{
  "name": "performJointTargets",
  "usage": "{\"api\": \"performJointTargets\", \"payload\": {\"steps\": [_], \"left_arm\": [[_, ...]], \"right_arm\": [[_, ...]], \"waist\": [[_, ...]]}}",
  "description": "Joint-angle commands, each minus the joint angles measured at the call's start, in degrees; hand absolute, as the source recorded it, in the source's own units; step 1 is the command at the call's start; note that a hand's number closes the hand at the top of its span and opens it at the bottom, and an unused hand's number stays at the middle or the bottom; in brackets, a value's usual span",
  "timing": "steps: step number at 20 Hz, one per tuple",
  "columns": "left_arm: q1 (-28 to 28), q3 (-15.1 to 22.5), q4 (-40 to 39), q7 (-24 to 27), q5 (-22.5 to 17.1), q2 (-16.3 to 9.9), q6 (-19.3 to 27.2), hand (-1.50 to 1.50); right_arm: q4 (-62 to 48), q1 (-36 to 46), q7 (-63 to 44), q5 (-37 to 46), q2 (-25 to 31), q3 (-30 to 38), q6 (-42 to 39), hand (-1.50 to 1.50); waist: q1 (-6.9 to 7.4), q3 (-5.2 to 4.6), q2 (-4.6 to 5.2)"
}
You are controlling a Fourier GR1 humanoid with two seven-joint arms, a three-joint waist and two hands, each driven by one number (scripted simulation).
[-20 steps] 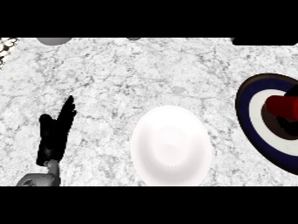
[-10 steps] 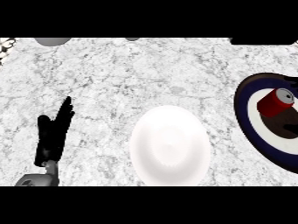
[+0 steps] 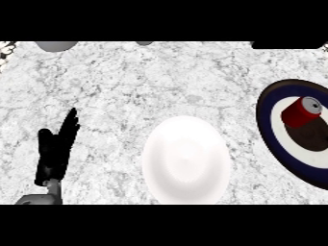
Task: Pick the can from the plate and place it in the plate
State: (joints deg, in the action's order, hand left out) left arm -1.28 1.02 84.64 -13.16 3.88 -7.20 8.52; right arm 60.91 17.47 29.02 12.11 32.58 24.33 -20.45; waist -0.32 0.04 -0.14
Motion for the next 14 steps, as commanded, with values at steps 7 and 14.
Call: {"api": "performJointTargets", "payload": {"steps": [7, 14], "left_arm": [[-1.6, -1.0, 2.1, -2.1, 0.1, -0.5, -1.0, 0.00], [1.6, 1.2, 8.0, -6.9, 1.3, 0.7, -0.7, 0.00]], "right_arm": [[-11.5, -1.5, 12.9, -5.3, 5.2, 3.1, -10.8, -1.50], [-17.0, 1.6, 16.9, -3.7, 6.3, 0.5, -8.0, -1.50]], "waist": [[0.54, 0.00, 0.18], [0.88, 0.02, 0.16]]}}
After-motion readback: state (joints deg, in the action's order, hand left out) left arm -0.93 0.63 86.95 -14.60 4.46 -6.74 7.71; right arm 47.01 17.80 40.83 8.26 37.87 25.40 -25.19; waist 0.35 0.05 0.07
